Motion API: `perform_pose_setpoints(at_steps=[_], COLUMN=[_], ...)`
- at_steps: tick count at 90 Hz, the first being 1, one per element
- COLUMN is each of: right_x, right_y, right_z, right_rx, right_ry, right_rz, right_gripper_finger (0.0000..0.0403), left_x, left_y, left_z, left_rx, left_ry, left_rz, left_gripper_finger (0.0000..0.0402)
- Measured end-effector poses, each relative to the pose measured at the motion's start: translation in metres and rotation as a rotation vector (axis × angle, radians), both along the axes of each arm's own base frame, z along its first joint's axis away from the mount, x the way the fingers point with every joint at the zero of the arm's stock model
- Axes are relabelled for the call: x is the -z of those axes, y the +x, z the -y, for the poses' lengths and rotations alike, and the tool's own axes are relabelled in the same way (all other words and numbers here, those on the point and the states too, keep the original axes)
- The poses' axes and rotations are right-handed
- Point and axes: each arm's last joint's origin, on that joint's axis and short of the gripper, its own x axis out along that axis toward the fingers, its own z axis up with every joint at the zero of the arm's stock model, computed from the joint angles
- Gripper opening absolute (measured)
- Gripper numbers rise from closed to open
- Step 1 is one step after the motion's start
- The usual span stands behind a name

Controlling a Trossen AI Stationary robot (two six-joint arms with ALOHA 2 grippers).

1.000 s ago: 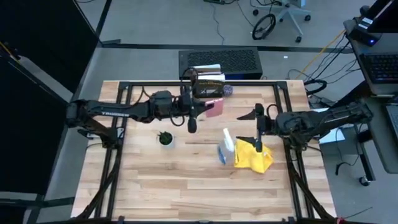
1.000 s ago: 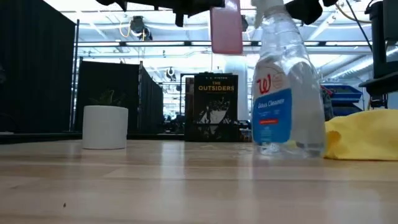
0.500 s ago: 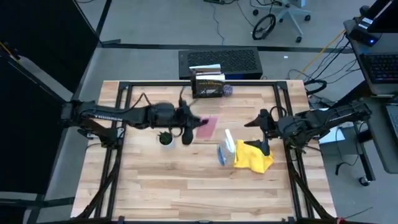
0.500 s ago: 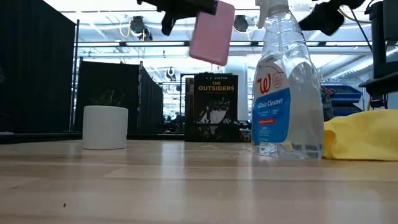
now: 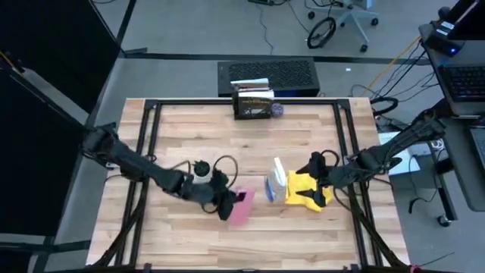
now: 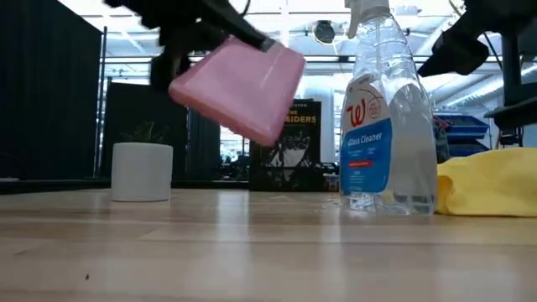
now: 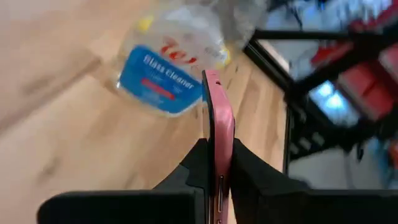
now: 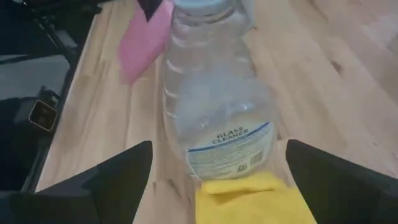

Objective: Apply microfiber cloth
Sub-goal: Wipe the back of the cellphone with a microfiber cloth

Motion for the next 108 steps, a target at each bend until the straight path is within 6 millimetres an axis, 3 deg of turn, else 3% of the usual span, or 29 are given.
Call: perform_pose_setpoints(at_steps=[23,46,71,91,108], right_x=[0.0,-0.002,0.001,0.015,0.029], right_y=[0.003,0.006,0.007,0.005,0.009], right_z=[0.0,0.002,0.002,-0.001,-0.024], right_rx=[-0.026,-0.036,-0.029,0.02,0.002], right_ry=[-0.043,-0.071,-0.068,-0.006,0.086], right_rz=[0.012,0.038,0.013,-0.122,-0.19], right_gripper_finger=[0.0352,0.0352,0.0352,0.0352,0.0352], left_x=[0.061,0.092,0.094,0.092,0.068], left_y=[0.004,0.007,0.007,0.007,0.011], left_z=[0.044,0.053,0.051,0.05,0.038], left_rx=[-0.077,-0.149,-0.15,-0.087,-0.001], left_ry=[-0.278,-0.405,-0.372,-0.26,-0.089], left_rz=[-0.065,-0.09,-0.106,-0.105,-0.039], left_gripper_finger=[0.0015,0.0044,0.0117,0.0163,0.0163])
